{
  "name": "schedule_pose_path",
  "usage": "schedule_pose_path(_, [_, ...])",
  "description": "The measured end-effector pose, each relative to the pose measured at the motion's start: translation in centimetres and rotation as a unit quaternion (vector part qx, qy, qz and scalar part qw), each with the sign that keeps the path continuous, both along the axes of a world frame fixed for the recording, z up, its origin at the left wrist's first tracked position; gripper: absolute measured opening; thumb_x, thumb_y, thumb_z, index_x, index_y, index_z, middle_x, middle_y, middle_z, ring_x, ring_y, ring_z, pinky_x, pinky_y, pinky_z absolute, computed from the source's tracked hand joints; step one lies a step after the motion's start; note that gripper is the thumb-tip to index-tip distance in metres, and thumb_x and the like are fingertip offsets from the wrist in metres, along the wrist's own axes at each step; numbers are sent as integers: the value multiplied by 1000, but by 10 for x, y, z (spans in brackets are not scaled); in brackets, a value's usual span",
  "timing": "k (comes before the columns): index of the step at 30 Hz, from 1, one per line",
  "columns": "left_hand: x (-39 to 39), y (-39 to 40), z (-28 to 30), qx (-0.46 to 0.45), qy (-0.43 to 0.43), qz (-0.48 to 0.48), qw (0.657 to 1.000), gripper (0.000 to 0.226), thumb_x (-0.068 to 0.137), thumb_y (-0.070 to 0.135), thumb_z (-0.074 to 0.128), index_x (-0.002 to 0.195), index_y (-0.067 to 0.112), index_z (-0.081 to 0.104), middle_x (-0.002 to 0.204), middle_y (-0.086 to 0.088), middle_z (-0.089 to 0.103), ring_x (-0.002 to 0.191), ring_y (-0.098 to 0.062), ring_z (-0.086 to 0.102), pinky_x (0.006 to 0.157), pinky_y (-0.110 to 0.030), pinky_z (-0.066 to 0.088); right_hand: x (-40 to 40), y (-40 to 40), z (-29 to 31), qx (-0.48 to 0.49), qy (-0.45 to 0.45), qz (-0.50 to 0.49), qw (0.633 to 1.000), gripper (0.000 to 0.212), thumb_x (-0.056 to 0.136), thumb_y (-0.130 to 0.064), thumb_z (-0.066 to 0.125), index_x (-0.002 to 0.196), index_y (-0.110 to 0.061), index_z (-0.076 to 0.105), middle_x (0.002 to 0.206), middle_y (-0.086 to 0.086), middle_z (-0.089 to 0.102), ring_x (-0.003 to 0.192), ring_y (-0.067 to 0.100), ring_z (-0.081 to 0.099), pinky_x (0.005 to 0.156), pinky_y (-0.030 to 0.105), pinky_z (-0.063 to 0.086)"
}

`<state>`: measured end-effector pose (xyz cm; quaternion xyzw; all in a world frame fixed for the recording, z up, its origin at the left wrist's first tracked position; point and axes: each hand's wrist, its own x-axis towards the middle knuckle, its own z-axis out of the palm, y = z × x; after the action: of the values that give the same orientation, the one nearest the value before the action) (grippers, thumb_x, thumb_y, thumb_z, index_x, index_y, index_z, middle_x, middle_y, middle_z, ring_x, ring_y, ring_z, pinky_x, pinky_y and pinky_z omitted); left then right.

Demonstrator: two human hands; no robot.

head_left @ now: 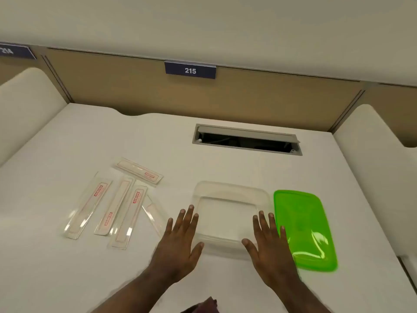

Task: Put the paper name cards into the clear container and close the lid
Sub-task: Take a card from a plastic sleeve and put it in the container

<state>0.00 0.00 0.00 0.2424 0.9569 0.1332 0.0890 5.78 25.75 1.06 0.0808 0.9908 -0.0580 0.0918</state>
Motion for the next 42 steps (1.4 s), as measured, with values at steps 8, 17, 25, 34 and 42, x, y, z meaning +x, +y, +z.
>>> schedule_pose_path(8, [-1, 0, -1, -26, 3, 4, 1000, 74, 92, 61, 10, 146, 28, -27, 156, 8, -33, 146, -17, -26, 117, -40, -13, 0, -1, -3, -1, 17, -7, 1000, 90, 81, -71, -16, 154, -24, 6, 163, -1, -5, 147, 21, -20, 119, 50, 2])
schedule_pose_path(17, [-6, -5, 7, 23, -8, 5, 1000, 73, 93, 58, 15, 149, 29, -22, 157, 9, -33, 145, -13, -29, 119, -38, -11, -7, -3, 6, -15, 42, -45, 998, 87, 84, -71, -6, 153, -19, 4, 163, -3, -2, 146, 17, -20, 119, 50, -2])
schedule_pose_path(25, [-26, -59, -3, 139, -75, 171, 973, 71, 100, 43, 31, 151, 26, -15, 158, 10, -27, 144, -10, -27, 120, -38, -5, -57, -74, 39, -129, 87, 45, 987, 81, 88, -66, 6, 153, -17, 2, 164, -2, -4, 148, 14, -19, 120, 35, -8])
schedule_pose_path(34, [-19, -88, -8, 329, -284, 371, 821, 54, 102, 37, 39, 152, 27, 23, 162, 1, 18, 148, -25, 20, 117, -47, 21, -93, -214, 34, -125, -25, 145, 981, 62, 99, -29, 42, 153, -20, 12, 163, -1, 15, 149, 19, 15, 112, 43, 33])
schedule_pose_path(42, [-20, -89, -10, 427, -381, 375, 729, 50, 101, 35, 42, 148, 25, 31, 160, -1, 27, 144, -27, 32, 115, -45, 32, -103, -229, 5, 14, -158, 108, 981, 86, 86, -13, 68, 151, -5, 12, 130, 16, 59, 109, 30, 64, 86, 40, 54])
